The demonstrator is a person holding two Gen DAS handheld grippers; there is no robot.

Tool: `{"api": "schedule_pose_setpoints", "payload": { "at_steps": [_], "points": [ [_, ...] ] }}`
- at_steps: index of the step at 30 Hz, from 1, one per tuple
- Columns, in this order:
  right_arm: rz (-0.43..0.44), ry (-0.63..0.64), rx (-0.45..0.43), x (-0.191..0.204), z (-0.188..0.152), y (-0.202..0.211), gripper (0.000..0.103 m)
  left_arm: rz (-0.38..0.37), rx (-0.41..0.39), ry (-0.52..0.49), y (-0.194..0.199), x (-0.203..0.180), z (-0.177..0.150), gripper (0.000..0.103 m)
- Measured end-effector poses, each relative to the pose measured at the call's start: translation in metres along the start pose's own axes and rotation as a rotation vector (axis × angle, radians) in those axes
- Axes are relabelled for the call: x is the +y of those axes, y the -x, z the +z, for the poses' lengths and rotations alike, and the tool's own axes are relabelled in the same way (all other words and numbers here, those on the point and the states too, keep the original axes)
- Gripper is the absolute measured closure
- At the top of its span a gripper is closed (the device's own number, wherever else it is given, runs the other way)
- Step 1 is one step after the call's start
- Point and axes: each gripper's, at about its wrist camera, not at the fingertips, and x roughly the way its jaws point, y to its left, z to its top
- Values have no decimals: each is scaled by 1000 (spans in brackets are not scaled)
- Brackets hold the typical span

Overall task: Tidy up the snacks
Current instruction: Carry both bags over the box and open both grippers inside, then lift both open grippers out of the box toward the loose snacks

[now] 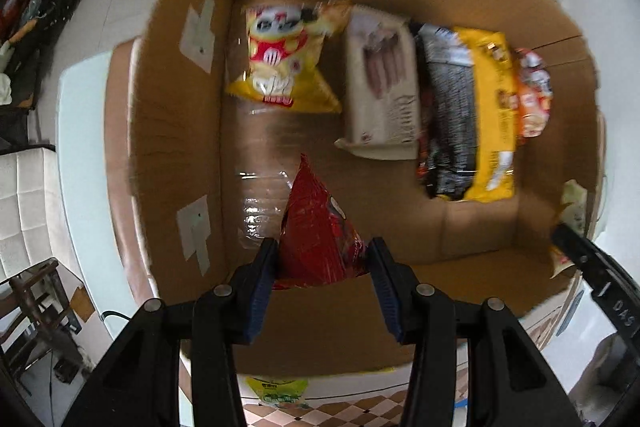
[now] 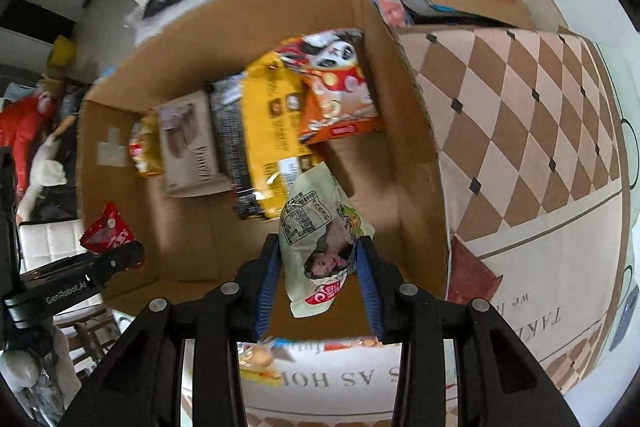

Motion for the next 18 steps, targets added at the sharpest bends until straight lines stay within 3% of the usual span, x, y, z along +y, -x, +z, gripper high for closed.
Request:
{"api": "schedule_pose_setpoints", "payload": {
  "at_steps": [6,9,11,12,16,18],
  "points": [
    [-25,-18,43,-11,4,-23,62,20,77,23,-29,7,-3,58],
    [-19,-29,122,-16,6,-40,58,7,105,31,-38,7,-8,57],
    [-17,-14,141,-13,6,-43,39,-18,102,34,-39,7,-10,48],
    [-10,7,146,-9,6,-44,17,-19,99,27,-38,5,-12,44],
    [-67,79,141,7,1,-41,12,-9,75,7,-30,-6,-17,30],
    [-72,89,139,9,-1,-38,12,3,62,-7,-23,-13,-22,29]
  ]
}}
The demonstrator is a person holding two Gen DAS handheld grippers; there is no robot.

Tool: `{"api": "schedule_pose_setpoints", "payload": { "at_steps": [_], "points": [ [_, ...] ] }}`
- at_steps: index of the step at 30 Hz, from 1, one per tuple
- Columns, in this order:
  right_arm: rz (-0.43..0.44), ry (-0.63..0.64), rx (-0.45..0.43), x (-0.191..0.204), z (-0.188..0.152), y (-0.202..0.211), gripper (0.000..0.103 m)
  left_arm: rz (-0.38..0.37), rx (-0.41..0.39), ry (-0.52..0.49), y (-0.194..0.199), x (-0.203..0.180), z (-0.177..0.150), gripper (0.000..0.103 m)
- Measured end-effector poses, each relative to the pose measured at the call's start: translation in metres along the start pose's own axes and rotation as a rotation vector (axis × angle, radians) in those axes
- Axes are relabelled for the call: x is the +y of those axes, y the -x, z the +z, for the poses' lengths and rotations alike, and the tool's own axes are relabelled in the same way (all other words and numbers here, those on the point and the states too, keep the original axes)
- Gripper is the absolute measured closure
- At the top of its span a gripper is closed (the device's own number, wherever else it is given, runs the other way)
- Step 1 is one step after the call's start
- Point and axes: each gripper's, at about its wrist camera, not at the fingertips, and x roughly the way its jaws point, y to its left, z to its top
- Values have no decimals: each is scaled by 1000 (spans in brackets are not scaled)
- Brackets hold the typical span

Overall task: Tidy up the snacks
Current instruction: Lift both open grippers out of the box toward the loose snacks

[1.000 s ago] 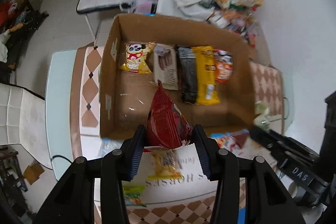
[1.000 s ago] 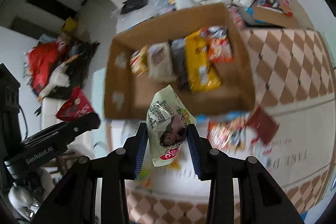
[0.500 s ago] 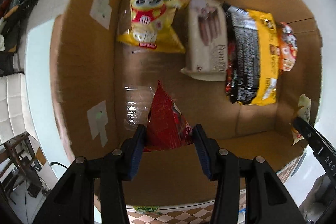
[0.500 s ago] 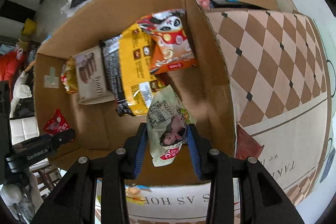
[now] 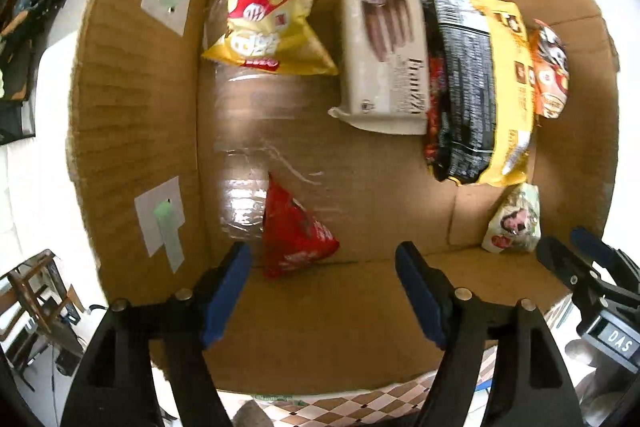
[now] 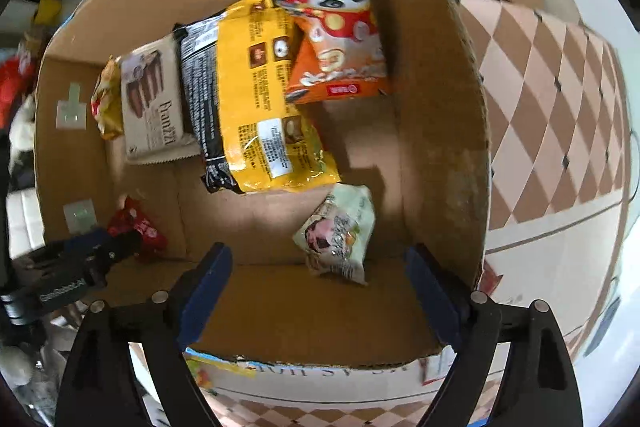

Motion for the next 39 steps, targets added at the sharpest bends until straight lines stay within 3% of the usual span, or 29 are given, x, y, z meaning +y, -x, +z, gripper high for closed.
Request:
{"api": "schedule_pose_setpoints", "payload": {
  "at_steps": [3,8,12,20,24,28,39],
  "points": [
    [-13,7,-21,0,-4,7,12,25,-35,-19,15,-8,-10,18],
    [-19,35,-94,2,-16,35,11,55,-152,-51,53,-18,-35,17],
    [-22,82,-185,9,-34,68,8,37,-271,-67,89,-25,-58,5],
    [-15,151,-333,23,-87,123,8,40,-445,-65,144,-28,-106,5],
    [-7,154,-360,20,-116,136,7,66,-511,-54,157,-27,-139,5],
    [3,150,-373,13,-144,139,7,80,-550,-45,157,-29,-163,5],
    [62,95,-363,-22,-196,133,7,84,-553,23,137,-26,-206,5]
  ]
}}
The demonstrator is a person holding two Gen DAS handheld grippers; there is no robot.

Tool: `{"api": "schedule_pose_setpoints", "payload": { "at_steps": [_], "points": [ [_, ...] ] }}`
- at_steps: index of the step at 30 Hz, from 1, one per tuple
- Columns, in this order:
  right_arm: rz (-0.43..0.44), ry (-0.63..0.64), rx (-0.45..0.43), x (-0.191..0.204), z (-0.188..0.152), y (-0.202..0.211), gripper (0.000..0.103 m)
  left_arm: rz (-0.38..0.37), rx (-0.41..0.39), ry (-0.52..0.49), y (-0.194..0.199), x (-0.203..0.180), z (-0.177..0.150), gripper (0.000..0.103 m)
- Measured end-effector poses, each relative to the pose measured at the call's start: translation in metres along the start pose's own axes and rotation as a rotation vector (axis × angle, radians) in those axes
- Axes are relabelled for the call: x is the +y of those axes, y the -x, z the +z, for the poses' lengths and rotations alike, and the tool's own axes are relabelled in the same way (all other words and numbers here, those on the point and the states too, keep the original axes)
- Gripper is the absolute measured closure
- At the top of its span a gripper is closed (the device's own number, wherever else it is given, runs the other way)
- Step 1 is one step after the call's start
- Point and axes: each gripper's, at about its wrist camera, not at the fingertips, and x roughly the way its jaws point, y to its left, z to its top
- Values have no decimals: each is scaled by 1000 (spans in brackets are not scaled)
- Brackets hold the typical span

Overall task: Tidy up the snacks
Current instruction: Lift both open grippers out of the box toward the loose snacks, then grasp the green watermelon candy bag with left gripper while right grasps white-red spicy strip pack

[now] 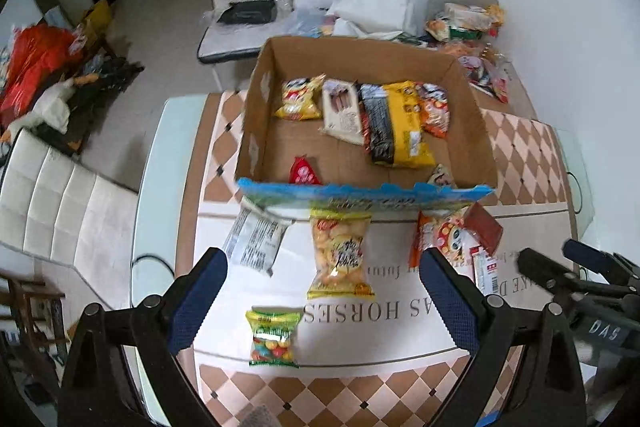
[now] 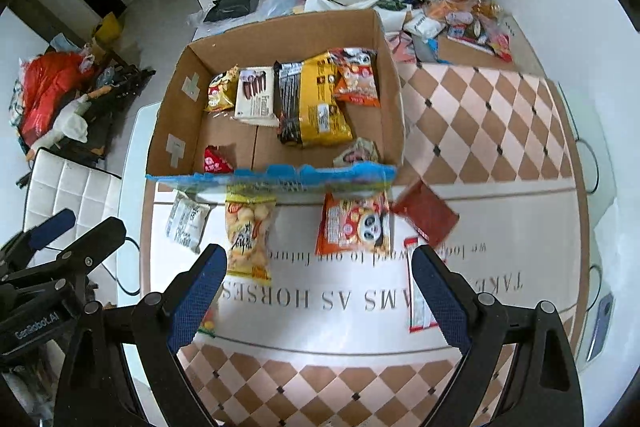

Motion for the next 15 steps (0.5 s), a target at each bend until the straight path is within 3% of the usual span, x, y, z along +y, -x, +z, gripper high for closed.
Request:
{"api": "schedule_pose_setpoints", "payload": {
  "at_steps": [5,9,15],
  "points": [
    [-40,-92,53,-43,-20,-29,7,42,68,75,-32,14,-30,5],
    [-85,-172,146,-86,-36,-76,7,44,177,138,-77,27,-55,5],
    [-137,-239,270,-135,-50,-147,7,63,269,168,-119,34,-84,5]
  ]
}}
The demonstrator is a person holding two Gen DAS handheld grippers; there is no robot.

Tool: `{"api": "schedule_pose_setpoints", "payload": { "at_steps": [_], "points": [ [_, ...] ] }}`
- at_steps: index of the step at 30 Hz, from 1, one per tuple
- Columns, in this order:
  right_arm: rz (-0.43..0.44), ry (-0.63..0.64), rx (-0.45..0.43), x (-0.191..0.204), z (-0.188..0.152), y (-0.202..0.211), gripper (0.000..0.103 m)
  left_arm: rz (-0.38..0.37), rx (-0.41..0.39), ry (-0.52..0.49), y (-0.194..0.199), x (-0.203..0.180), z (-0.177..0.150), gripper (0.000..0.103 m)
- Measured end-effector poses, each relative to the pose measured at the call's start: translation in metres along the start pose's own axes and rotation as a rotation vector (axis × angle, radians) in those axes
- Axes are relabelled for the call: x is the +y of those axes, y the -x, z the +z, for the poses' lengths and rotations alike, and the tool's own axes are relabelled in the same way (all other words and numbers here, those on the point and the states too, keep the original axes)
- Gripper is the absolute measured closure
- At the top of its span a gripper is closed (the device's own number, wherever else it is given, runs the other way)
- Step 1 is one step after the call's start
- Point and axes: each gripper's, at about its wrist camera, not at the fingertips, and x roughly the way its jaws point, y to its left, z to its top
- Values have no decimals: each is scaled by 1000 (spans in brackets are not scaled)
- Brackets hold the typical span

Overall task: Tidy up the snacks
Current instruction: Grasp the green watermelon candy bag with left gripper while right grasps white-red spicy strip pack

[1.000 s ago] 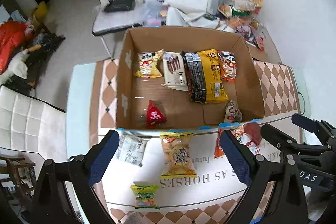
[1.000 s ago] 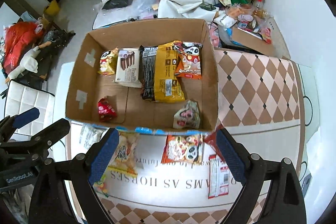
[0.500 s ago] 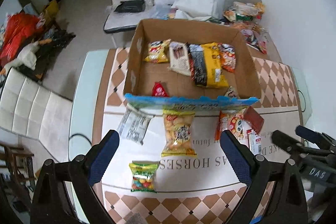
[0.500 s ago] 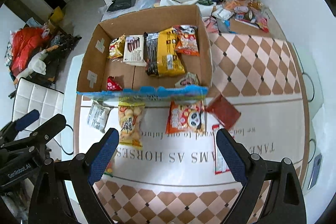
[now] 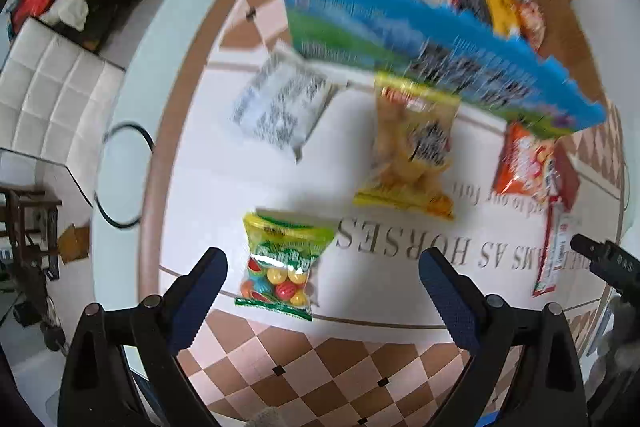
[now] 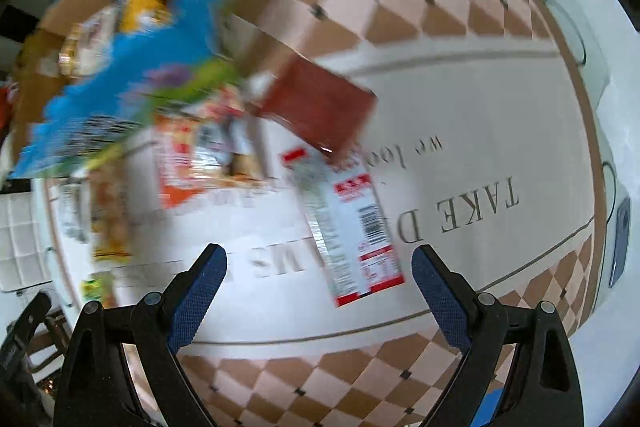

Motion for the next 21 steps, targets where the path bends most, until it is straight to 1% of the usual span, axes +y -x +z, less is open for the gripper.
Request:
{"api": "schedule_pose_setpoints", "payload": {
  "at_steps": [2,5,7,8,9,10,12,13,17,21],
  "points": [
    [-7,-7,30,-6,4,-18,7,6,23,-1,-11,1,-3,5],
    [-46,0,81,-10,10,-44,8,14,45,-3,-20,1,-7,5],
    [-59,10,99,-11,11,-56,12,10,57,-1,-24,4,-8,5],
    [-79,23,107,-10,10,-62,19,10,59,4,-25,6,-9,5],
    [-82,29,114,-9,9,-65,30,12,60,7,-25,9,-9,5],
    [-67,22,98,-9,7,-64,35,12,61,10,-24,13,-9,5],
    [-70,27,99,-6,0,-63,42,6,65,27,-24,23,-10,5],
    [-70,36,101,0,-4,-63,44,-1,70,38,-24,29,-11,5],
    [-40,107,135,24,-33,-69,45,-11,93,77,-27,57,-15,5],
    [1,155,158,52,-59,-74,46,-31,125,97,-35,72,-18,5]
  ]
}}
